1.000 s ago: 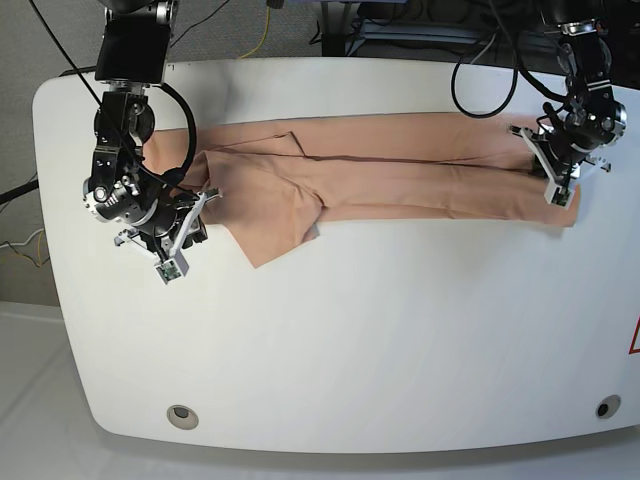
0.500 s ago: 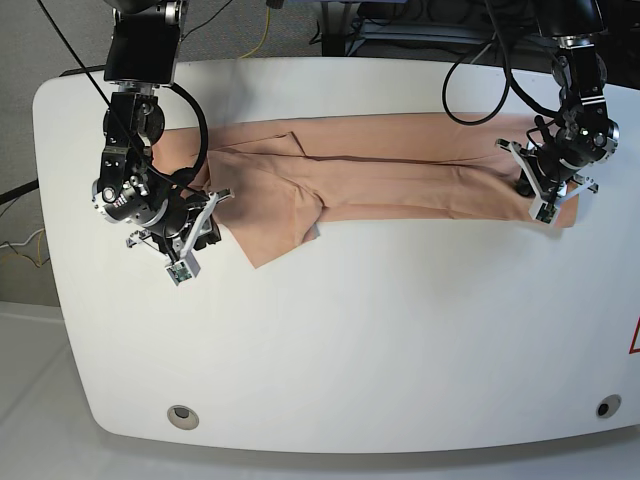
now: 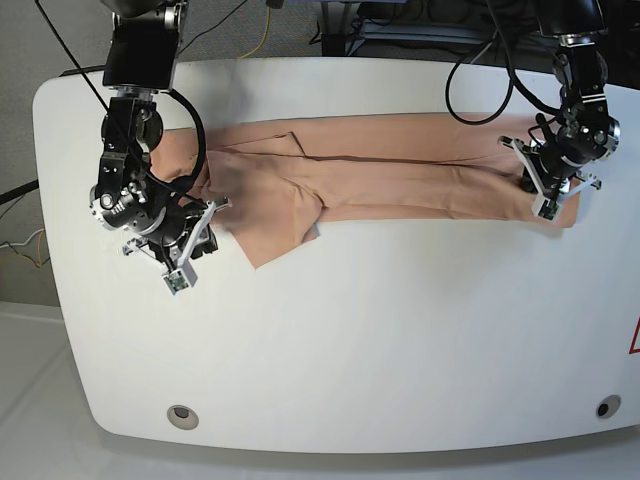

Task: Fold the T-shirt properly
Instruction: 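Open the right gripper and shift it along the flap edge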

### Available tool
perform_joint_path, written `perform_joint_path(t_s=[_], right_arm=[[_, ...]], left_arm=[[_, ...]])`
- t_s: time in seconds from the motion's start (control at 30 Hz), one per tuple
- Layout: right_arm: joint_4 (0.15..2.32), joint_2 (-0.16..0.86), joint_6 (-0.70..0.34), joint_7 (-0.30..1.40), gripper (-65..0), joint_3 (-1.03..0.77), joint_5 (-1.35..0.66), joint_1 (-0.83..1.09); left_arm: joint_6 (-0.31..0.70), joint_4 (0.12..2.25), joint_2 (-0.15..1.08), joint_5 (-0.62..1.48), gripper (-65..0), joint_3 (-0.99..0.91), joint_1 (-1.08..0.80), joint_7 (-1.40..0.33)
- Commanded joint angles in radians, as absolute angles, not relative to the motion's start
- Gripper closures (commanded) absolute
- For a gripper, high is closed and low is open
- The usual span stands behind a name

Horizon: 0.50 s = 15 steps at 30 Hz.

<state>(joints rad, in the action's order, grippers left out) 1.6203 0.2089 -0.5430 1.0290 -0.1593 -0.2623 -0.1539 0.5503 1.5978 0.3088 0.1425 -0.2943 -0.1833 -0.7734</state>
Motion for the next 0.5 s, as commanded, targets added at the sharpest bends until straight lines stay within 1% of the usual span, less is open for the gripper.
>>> perform_joint_path(t_s=[0.0, 0.07, 0.13, 0.23, 0.27, 0.33, 0.47], right_arm=[[1.603, 0.219, -0.545, 1.012, -20.0, -0.150, -0.275, -0.197], [1.570, 0.219, -0.545, 1.012, -28.3, -0.128, -0.275, -0.219], [1.538, 0.220, -0.545, 1.012, -38.7, -0.108, -0.274, -0.236], [1.517, 0.222, -0.547, 1.012, -49.8, -0.085, -0.274, -0.248], [1.517, 0.222, -0.547, 1.012, -50.8, -0.079, -0.274, -0.251], [1.517, 0.220, -0.547, 1.009, -49.9, -0.059, -0.272, -0.254], [1.514, 0.220, -0.547, 0.997, -44.8, -0.039, -0.272, -0.257]], left_arm=[[0.545, 1.620, 0.328, 0.150, -2.2, -0.303, -0.176, -0.765], [0.545, 1.627, 0.329, 0.150, -2.2, -0.303, -0.177, -0.777], [0.545, 1.635, 0.335, 0.150, -2.2, -0.303, -0.177, -0.800], [0.545, 1.650, 0.344, 0.150, -2.2, -0.303, -0.177, -0.829], [0.545, 1.655, 0.344, 0.150, -2.2, -0.303, -0.177, -0.832], [0.545, 1.667, 0.344, 0.150, -2.2, -0.303, -0.177, -0.835], [0.545, 1.676, 0.344, 0.134, -2.2, -0.303, -0.177, -0.837]])
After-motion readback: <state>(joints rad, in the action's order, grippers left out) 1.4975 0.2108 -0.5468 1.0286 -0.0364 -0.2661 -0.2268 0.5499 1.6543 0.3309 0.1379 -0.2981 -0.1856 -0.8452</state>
